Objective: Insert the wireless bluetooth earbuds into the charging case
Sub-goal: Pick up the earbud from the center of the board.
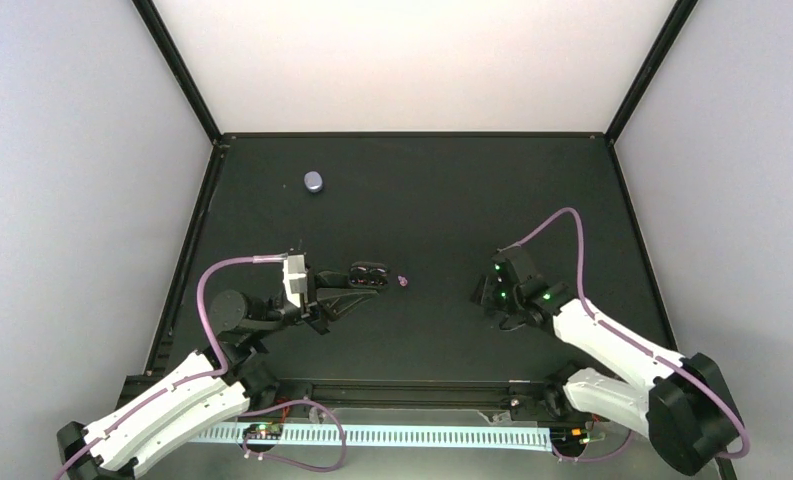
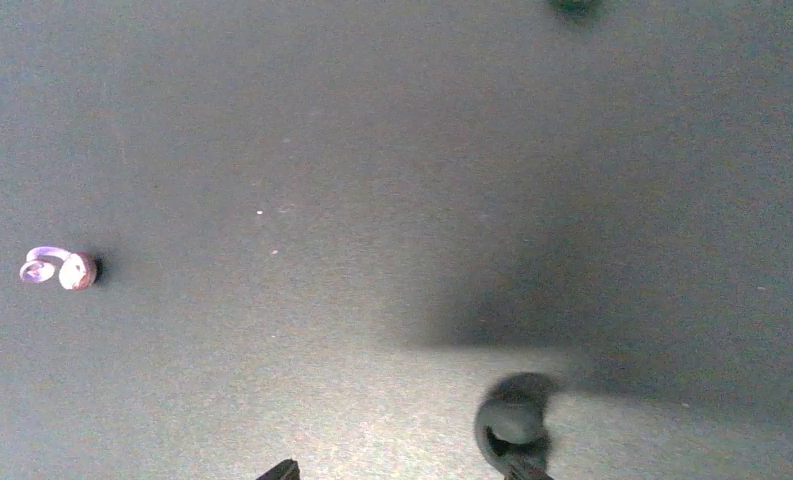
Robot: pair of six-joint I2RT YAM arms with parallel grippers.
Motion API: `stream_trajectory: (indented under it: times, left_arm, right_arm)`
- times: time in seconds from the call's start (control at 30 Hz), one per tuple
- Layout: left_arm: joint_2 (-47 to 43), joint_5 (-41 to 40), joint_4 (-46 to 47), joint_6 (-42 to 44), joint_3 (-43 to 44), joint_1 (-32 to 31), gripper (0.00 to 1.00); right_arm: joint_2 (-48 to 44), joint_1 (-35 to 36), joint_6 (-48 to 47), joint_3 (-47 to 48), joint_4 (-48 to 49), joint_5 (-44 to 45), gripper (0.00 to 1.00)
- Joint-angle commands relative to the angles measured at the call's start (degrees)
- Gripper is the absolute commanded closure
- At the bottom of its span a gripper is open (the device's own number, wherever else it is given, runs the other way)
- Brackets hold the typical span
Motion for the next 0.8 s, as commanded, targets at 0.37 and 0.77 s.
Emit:
stream_trajectory:
  times: [0.37, 0.77]
  left_arm:
    - [0.61, 1.15, 0.22, 1.04, 1.22, 0.27, 0.99]
    - [0.62, 1.19, 0.13, 1.07, 1.22, 0.29, 0.98]
  right_arm:
    - [8.76, 2.12, -3.63, 2.00, 2.33, 2.31, 0.57]
    - [9.38, 2.12, -3.63, 1.07, 0.87, 4.73, 0.61]
